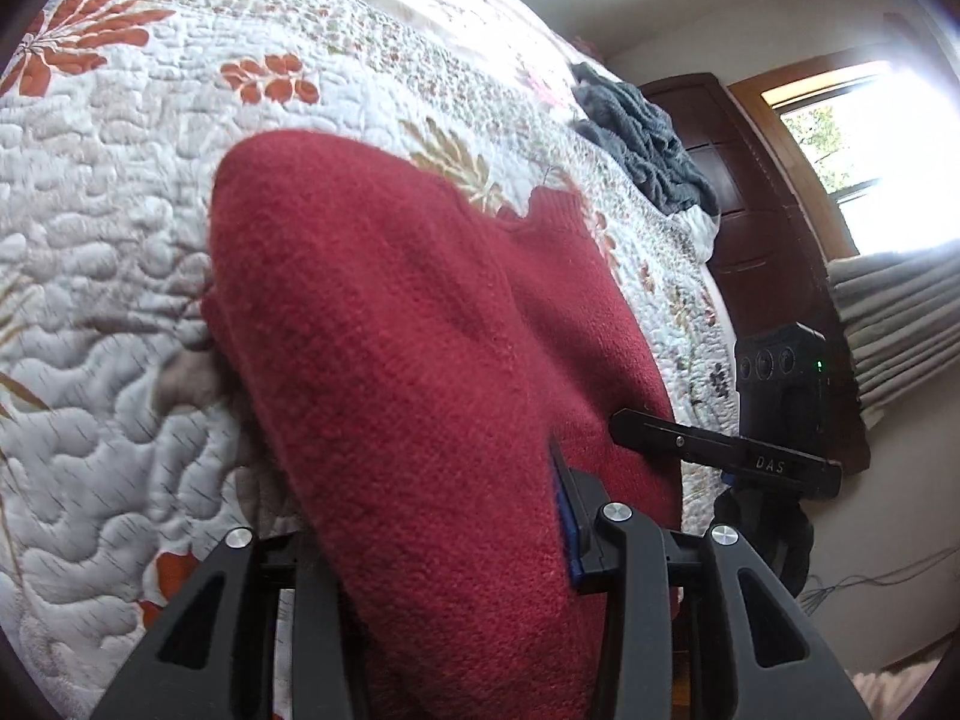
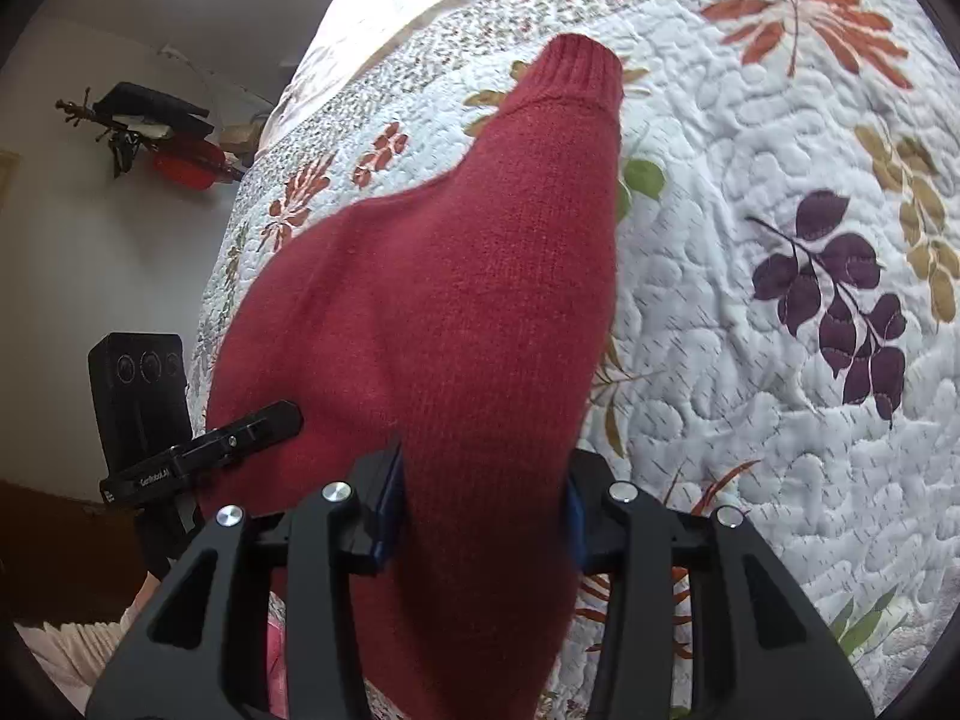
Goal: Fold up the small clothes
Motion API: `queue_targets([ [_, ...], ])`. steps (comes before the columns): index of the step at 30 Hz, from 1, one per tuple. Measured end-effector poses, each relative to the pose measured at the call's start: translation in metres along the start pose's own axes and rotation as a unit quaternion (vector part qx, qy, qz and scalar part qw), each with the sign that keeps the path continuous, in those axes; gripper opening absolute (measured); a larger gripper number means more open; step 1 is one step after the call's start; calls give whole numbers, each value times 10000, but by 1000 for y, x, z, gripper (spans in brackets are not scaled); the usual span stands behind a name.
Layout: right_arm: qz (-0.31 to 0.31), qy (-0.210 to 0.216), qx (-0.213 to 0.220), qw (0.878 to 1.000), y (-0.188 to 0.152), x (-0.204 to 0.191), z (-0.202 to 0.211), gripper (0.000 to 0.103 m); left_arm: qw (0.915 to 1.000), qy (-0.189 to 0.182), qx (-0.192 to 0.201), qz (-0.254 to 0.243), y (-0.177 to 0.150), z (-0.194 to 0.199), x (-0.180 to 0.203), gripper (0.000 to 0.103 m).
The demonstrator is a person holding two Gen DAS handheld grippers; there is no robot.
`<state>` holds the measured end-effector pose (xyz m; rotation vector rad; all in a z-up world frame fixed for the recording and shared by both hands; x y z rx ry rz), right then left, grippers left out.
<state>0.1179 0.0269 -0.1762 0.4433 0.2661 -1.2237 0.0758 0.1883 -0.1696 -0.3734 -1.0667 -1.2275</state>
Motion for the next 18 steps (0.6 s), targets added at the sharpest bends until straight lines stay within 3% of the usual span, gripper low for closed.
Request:
queue_targets([
  [3, -74, 74, -54, 9999, -6, 10, -12, 44, 9999, 132, -18, -66, -11, -6, -11, 40],
  [7, -168, 294, -8, 9994, -15, 28, -22, 47, 9999, -59, 31, 120, -15, -11, -26, 42],
  [13, -255, 309, 25, 9992, -19, 27, -22, 55, 10000, -13, 13, 39, -17, -15, -31, 49],
  [18, -208, 49, 99, 9997, -29, 21, -5, 63, 9985, 534, 9, -133, -20, 5, -19, 53],
])
Point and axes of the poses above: each gripper's, at about its wrist camera, not at the fingertips, and z roughly against the way its jaws point, x to its right, y to its top, the point moved 8 cm from there along -z, roughly the way its jaws point, and after that the axes turned 11 degrees about -y, right-handed, at the moved point
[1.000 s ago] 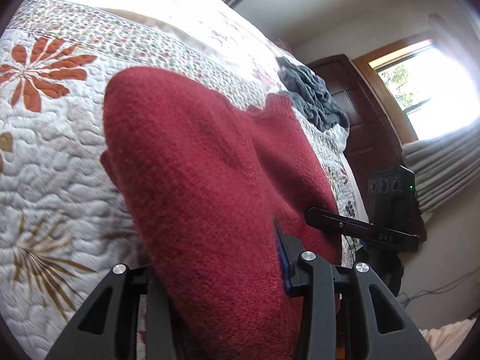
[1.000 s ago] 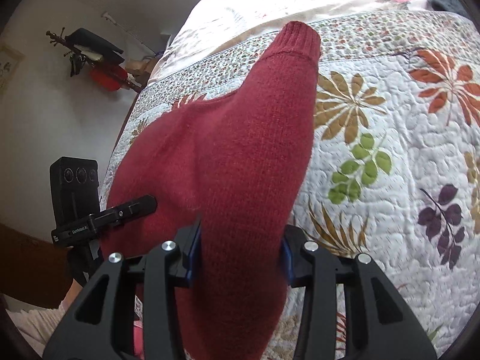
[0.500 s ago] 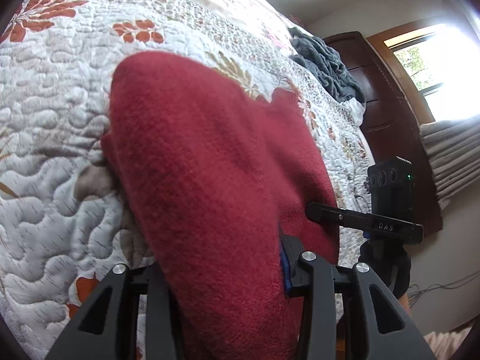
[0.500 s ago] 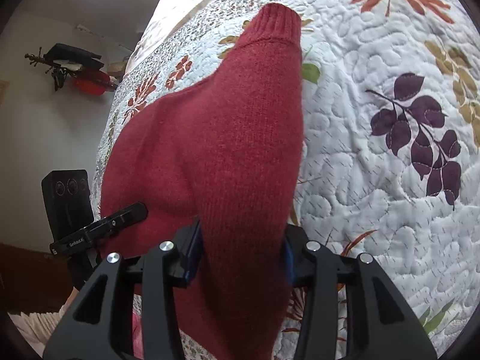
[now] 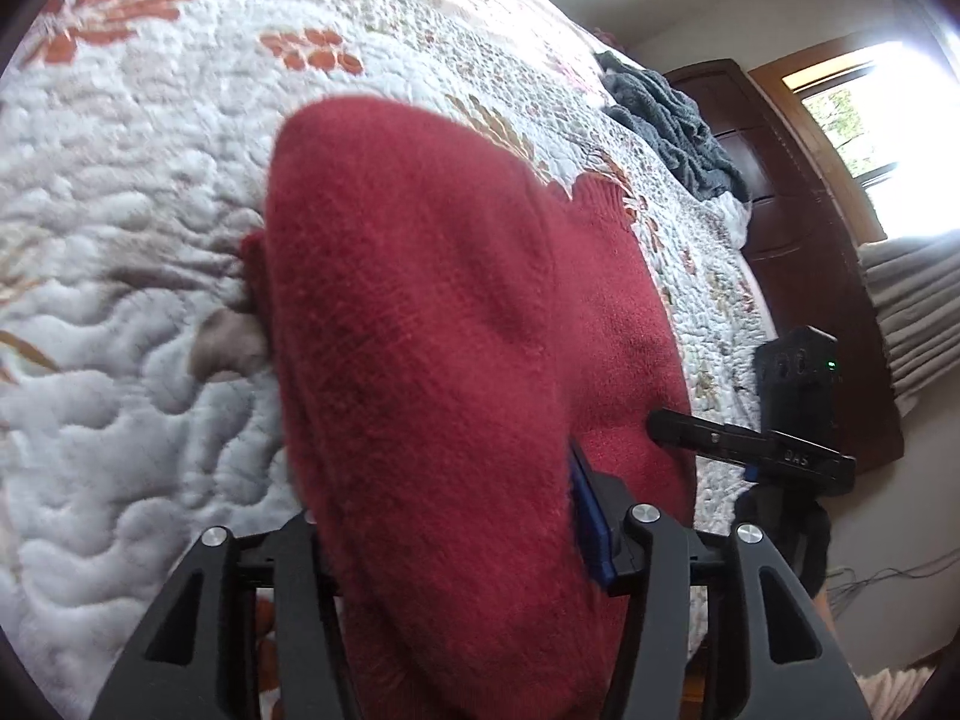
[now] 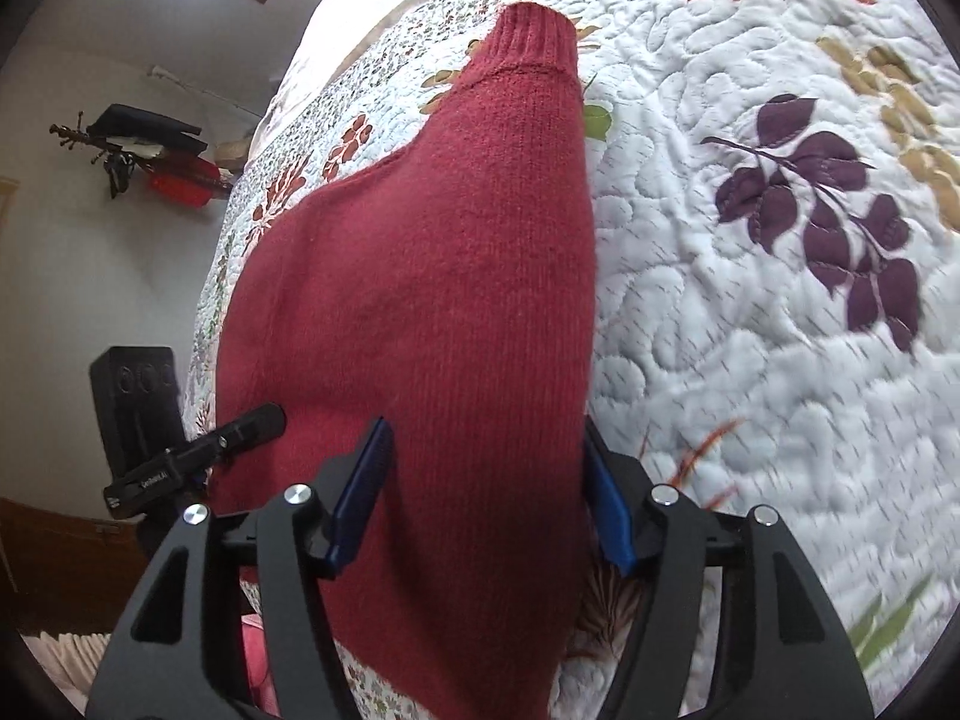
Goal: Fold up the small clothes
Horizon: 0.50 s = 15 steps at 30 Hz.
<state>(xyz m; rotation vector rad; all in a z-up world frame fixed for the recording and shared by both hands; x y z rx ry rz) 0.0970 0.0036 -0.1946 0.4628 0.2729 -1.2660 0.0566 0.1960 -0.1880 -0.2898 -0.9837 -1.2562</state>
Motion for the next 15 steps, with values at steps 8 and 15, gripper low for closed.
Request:
queue_targets([
  [8, 183, -194, -192, 9995, -52, 4, 23, 63, 9954, 690, 223, -630, -36, 52, 28, 58],
  [15, 329, -476, -365, 9977, -85, 2, 22, 37, 9918, 1092, 98, -662, -73, 56, 23, 60],
])
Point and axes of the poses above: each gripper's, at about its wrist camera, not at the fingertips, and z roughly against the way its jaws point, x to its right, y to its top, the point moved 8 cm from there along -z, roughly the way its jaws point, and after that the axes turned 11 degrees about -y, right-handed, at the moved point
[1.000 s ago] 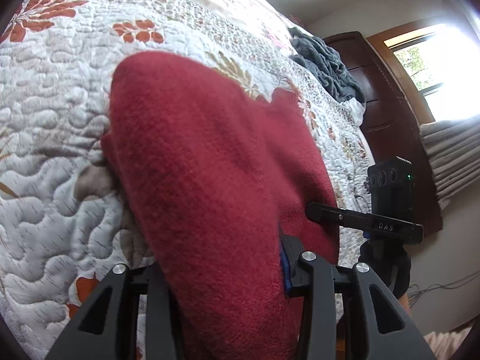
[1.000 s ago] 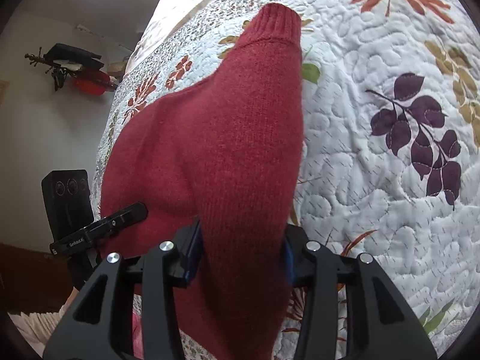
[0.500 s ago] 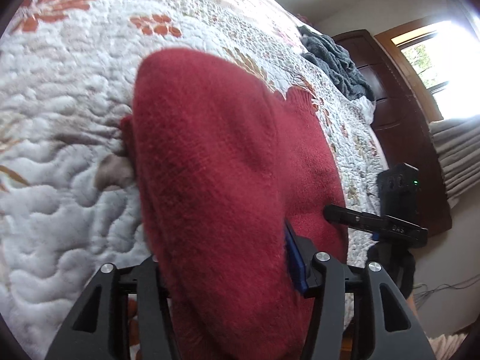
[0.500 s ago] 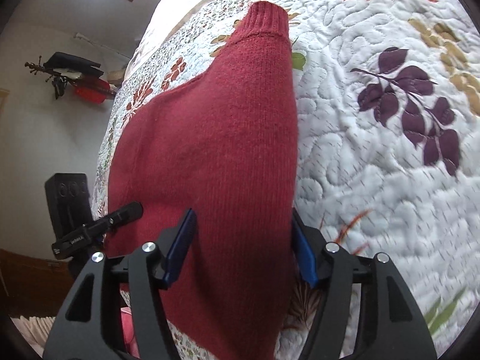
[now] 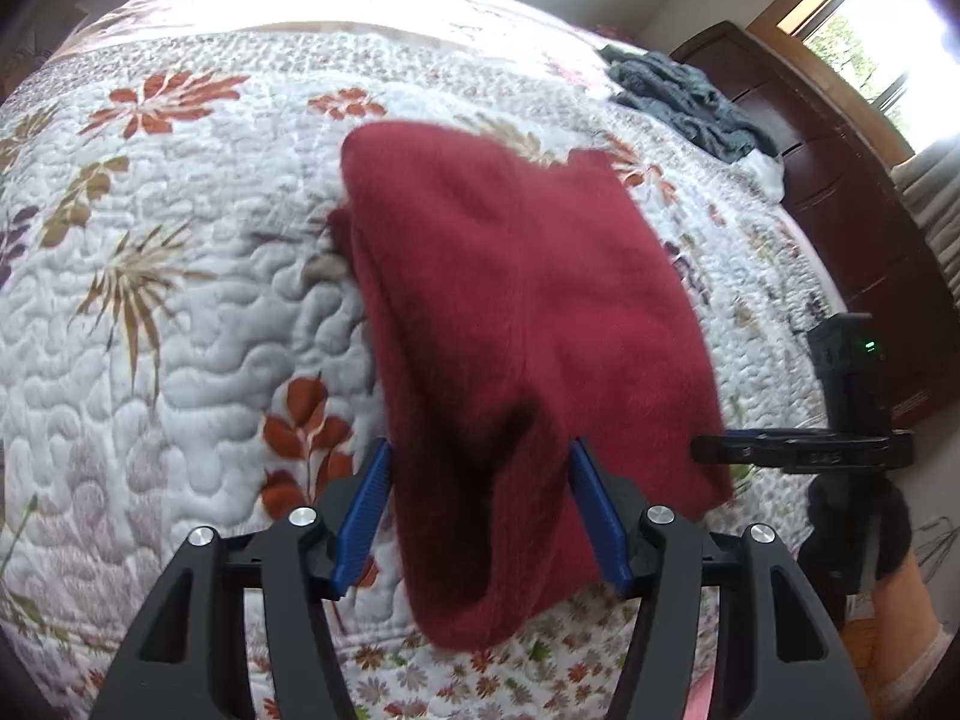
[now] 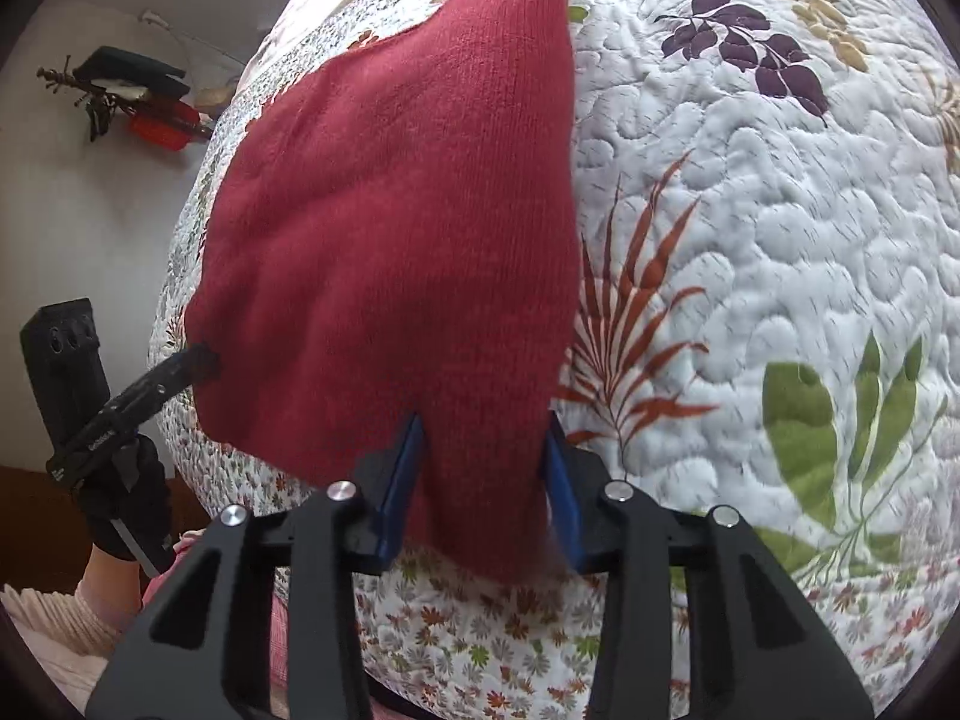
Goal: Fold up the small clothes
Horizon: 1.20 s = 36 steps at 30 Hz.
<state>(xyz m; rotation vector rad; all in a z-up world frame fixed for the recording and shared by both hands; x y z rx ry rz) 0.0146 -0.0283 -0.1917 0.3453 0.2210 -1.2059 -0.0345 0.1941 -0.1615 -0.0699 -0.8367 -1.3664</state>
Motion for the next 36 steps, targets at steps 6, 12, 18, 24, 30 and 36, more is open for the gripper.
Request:
queue_targets([
  [6, -188, 21, -78, 9998, -10, 15, -7, 28, 9993, 167, -198, 265, -21, -16, -27, 61],
  [12, -338, 60, -129, 9993, -7, 17, -24, 29, 9994, 122, -199, 239, -26, -23, -36, 63],
  [18, -469, 25, -33, 9989, -8, 19, -20, 33, 9992, 163, -223, 306, -26, -20, -36, 64],
  [24, -339, -664, 316, 9967, -15, 8, 5, 70, 9974, 658, -206, 205, -30, -3, -23, 65],
  [30, -79, -1394, 591, 9884, -25, -2, 28, 81, 9935, 1092, -243, 201, -42, 18, -11, 70],
  [36, 139, -1809, 770, 9804, -36, -15, 46, 89, 9899, 1368, -167, 327, -52, 41, -5, 73],
])
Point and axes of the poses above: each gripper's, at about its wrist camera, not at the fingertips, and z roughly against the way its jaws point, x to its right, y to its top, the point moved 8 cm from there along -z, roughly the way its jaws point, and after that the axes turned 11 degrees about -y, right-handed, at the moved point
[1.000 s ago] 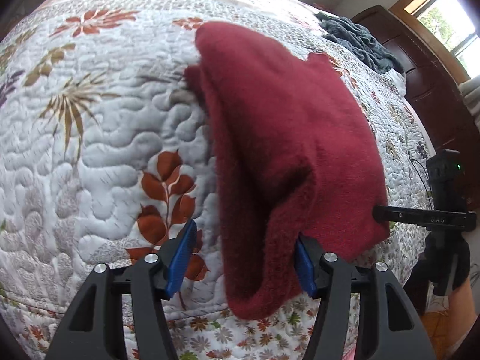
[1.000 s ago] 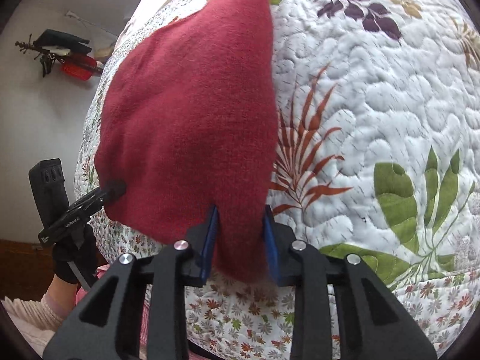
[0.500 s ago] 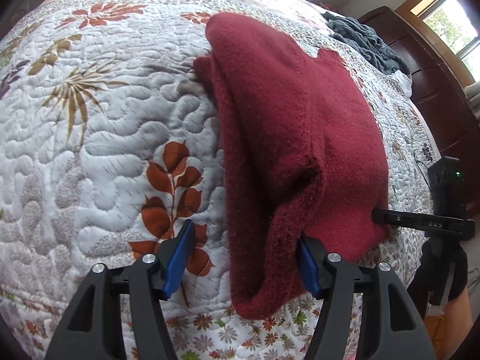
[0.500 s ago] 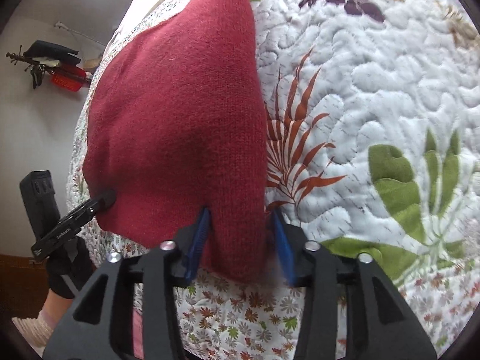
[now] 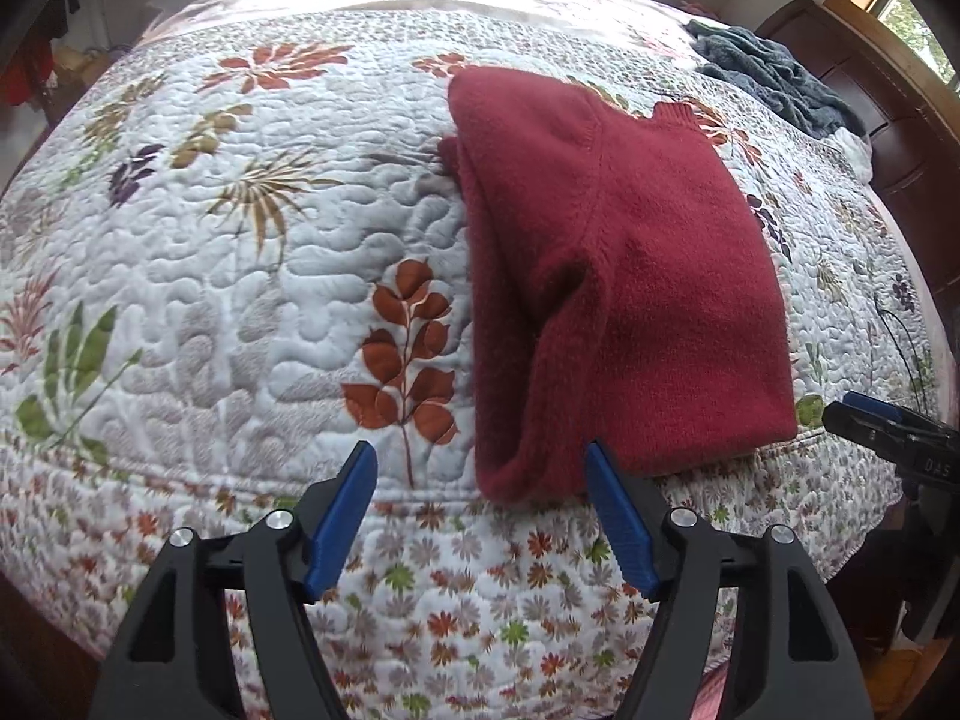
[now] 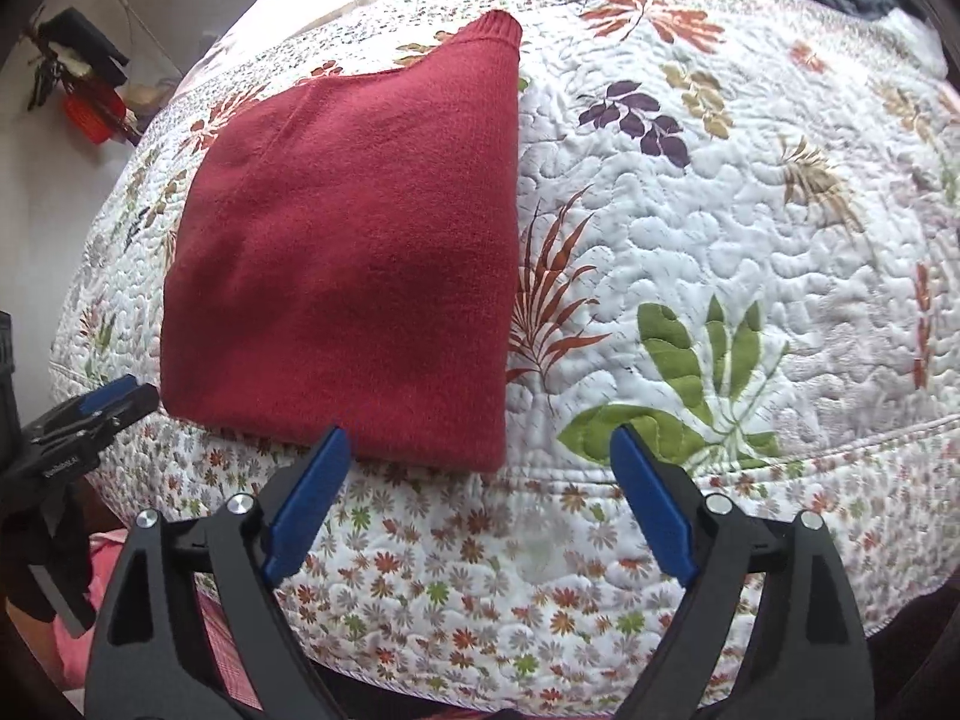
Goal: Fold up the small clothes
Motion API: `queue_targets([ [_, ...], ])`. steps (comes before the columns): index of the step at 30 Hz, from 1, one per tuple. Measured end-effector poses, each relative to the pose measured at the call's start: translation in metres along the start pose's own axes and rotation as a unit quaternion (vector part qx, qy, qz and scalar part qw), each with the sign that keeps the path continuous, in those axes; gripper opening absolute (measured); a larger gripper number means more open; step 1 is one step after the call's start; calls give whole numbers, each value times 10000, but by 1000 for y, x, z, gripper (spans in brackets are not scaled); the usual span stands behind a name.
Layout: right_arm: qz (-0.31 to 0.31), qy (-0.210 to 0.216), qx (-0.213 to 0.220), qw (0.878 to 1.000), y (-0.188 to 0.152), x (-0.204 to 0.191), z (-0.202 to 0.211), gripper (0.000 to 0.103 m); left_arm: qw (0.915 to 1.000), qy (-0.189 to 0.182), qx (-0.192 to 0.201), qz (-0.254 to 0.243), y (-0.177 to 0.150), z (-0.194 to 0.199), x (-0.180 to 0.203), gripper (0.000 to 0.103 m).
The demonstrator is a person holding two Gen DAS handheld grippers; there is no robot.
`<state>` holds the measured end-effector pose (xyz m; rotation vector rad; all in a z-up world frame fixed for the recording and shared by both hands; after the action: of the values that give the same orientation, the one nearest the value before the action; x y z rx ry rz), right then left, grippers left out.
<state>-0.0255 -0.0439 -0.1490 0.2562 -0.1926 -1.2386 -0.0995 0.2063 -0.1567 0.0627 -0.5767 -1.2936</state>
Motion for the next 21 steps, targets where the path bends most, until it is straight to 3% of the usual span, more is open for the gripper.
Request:
queue_targets([
  [15, 55, -734, 271, 9969, -15, -12, 60, 95, 9965, 727, 402, -133, -8, 67, 25, 86],
  [21, -45, -774, 474, 9959, -15, -15, 86, 97, 9939, 825, 650, -342, -5, 94, 47, 88],
])
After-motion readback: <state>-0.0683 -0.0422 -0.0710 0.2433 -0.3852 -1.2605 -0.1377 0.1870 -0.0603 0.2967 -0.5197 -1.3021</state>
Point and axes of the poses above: each gripper's, at about its wrist camera, not at the fingertips, and z roughly against the way its jaws point, x to its right, y to its top, the point moved 8 cm from there along -z, roughly the way its jaws point, and after that the axes turned 11 degrees about -y, right-handed, at the moved point
